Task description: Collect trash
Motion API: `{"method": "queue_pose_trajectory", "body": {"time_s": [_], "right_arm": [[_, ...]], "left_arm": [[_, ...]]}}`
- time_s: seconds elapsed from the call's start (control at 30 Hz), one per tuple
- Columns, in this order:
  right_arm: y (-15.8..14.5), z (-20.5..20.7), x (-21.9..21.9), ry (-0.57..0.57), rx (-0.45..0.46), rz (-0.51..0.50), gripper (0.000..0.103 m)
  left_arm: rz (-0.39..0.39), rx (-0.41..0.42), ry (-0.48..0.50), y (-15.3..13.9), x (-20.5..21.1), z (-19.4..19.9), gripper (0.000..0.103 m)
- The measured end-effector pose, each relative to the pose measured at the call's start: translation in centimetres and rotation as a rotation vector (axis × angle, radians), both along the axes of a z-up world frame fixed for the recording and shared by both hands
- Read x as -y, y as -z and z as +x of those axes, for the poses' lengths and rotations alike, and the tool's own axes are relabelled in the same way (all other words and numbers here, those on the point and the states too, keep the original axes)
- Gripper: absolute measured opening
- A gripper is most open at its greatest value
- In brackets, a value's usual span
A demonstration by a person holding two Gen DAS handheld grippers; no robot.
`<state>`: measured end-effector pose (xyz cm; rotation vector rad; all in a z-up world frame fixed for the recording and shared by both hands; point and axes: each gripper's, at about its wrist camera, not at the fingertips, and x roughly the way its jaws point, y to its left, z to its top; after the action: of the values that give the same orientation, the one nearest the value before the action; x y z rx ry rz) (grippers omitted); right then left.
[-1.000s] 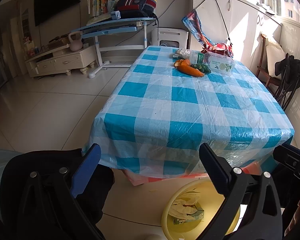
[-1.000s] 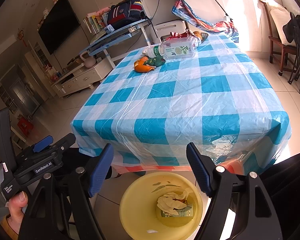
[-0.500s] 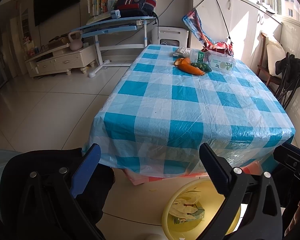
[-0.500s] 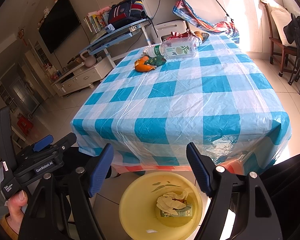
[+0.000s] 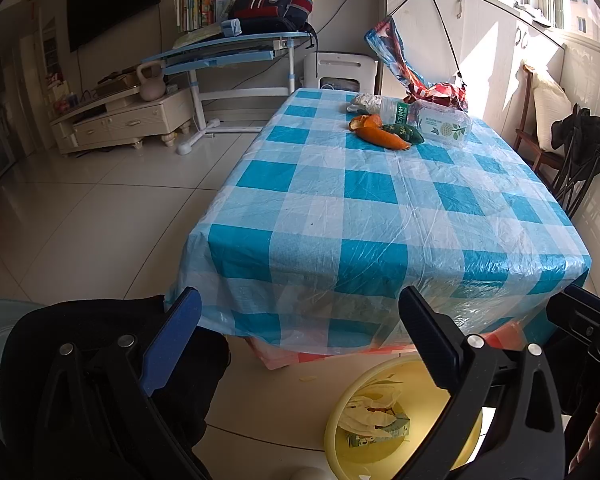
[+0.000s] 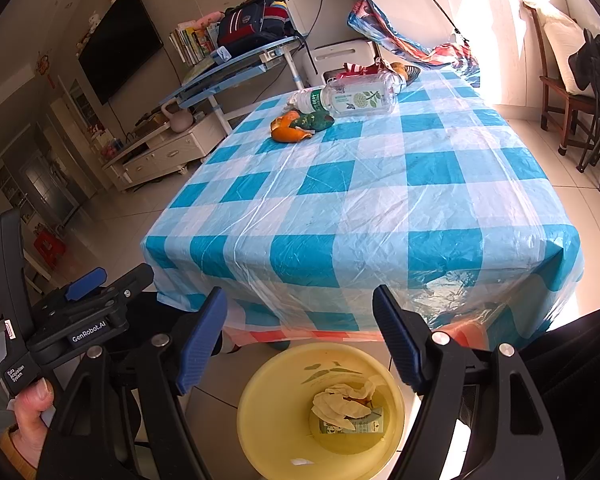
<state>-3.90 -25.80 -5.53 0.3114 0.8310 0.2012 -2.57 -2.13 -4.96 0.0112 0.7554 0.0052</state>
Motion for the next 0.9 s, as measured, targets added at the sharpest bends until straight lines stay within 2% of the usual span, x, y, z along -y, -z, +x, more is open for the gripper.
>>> {"method": "queue_pose_trajectory", "body": {"time_s": [0.63, 0.77, 0.9], "right_arm": [[0.0, 0.0, -0.1, 0.0, -0.001, 0.001, 0.072], [-0.3, 0.6, -0.3, -0.019, -0.002, 0.007, 0.072], [-1.9, 2.0, -0.4, -0.053, 0.029, -0.006, 0.072]], "left_arm": [[-0.002, 0.0, 0.001, 0.0, -0.1, 0.0, 0.096], [-0.032, 0.014, -0.013, -0.3, -0.9, -0.3, 0.096], [-0.087, 0.016, -0.035, -0.5, -2.0, -0.5, 0.096]]}}
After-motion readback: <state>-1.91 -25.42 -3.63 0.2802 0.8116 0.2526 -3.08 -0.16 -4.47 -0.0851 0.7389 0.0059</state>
